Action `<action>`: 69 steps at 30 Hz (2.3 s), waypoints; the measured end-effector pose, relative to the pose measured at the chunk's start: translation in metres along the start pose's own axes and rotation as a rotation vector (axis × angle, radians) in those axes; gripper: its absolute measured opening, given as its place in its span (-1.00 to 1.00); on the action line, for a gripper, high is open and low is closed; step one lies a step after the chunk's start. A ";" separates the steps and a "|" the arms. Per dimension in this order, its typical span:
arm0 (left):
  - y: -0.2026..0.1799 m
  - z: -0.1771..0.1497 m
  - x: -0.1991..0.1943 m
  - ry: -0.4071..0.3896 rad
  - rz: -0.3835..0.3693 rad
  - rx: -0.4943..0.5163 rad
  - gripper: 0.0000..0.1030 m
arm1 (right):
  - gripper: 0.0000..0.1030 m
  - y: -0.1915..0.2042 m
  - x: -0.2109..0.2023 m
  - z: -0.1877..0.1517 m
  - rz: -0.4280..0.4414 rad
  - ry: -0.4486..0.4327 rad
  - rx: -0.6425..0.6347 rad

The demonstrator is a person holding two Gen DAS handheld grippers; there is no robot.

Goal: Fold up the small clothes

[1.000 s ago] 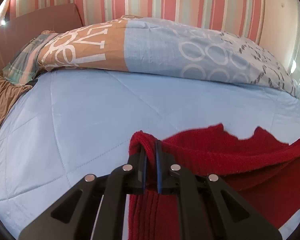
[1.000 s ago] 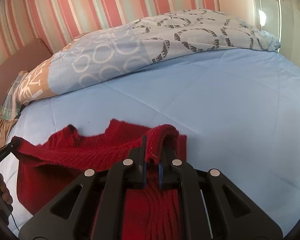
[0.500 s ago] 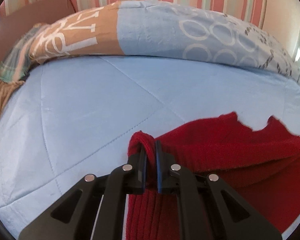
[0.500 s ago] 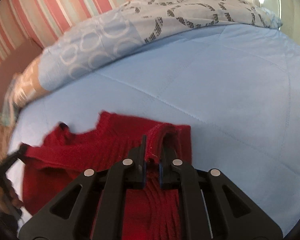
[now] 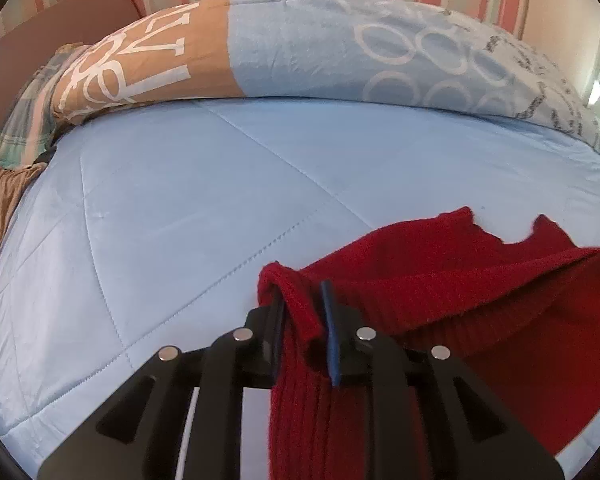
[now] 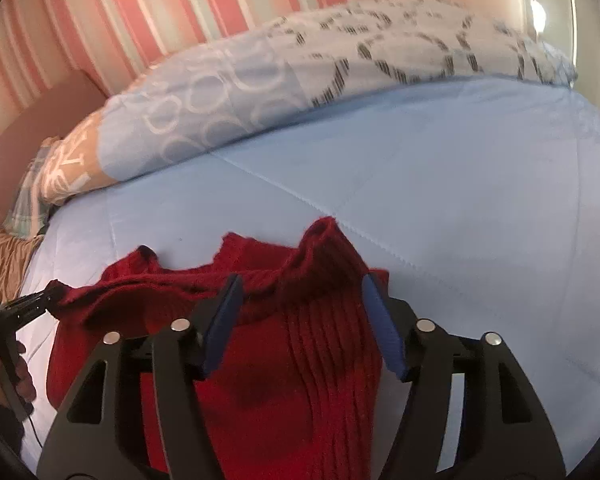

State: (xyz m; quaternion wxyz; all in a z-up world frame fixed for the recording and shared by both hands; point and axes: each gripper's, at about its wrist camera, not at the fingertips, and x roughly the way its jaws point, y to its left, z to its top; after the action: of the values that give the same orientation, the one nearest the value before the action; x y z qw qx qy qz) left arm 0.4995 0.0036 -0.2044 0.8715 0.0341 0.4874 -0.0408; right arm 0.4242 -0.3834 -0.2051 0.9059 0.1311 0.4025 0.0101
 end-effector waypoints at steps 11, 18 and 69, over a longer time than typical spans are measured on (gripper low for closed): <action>0.032 0.020 -0.012 0.068 -0.175 -0.122 -0.61 | 0.27 0.017 -0.002 -0.004 -0.017 0.027 -0.108; 0.062 0.028 -0.012 0.075 -0.255 -0.279 -0.08 | 0.27 0.024 0.002 -0.012 -0.009 0.038 -0.105; -0.052 -0.018 0.037 -0.001 0.065 0.106 0.62 | -0.75 0.006 0.077 -0.005 -0.039 0.122 -0.113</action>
State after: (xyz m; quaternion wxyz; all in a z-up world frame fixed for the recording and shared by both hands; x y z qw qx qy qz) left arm 0.4983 -0.0481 -0.2459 0.8695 0.0962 0.4830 -0.0385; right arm 0.4730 -0.3669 -0.2623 0.8857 0.0709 0.4581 0.0233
